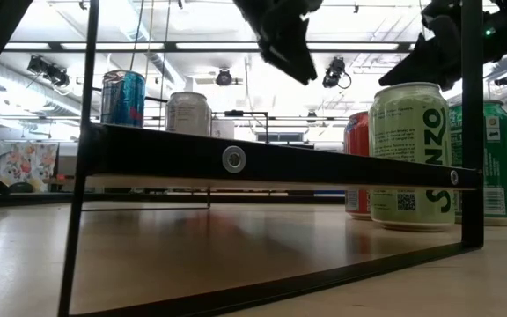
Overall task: Place canned beverage on shelf
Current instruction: Put the red black soda can on the shelf
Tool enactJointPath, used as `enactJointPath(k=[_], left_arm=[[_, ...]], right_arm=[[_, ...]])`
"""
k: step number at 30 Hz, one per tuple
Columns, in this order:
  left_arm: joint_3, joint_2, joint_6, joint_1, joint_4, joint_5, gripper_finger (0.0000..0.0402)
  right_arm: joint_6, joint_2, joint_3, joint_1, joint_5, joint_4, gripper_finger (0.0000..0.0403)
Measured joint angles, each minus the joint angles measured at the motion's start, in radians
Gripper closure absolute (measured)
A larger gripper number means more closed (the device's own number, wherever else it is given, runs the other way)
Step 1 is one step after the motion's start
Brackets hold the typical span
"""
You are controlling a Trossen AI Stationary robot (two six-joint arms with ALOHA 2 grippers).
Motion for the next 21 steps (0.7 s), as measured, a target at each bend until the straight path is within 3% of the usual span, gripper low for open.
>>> enactJointPath(k=[6,13,21], left_arm=[[0.0,0.0,0.095,-0.057,0.097,0.008,0.0085],[-0.001,0.0,0.107,-0.114,0.084,0.013,0.0119],[-0.274,-0.087,0.068,-0.175,0.265,-0.034,0.0153]], right_arm=[[0.074,0.103,0.096,-0.07,-0.14,-0.186,0.0083],[0.057,0.177,0.229,-0.138,-0.176,-0.325,0.0069],[0.046,0.181,0.346,-0.254,-0.344,-0.613,0.0073]])
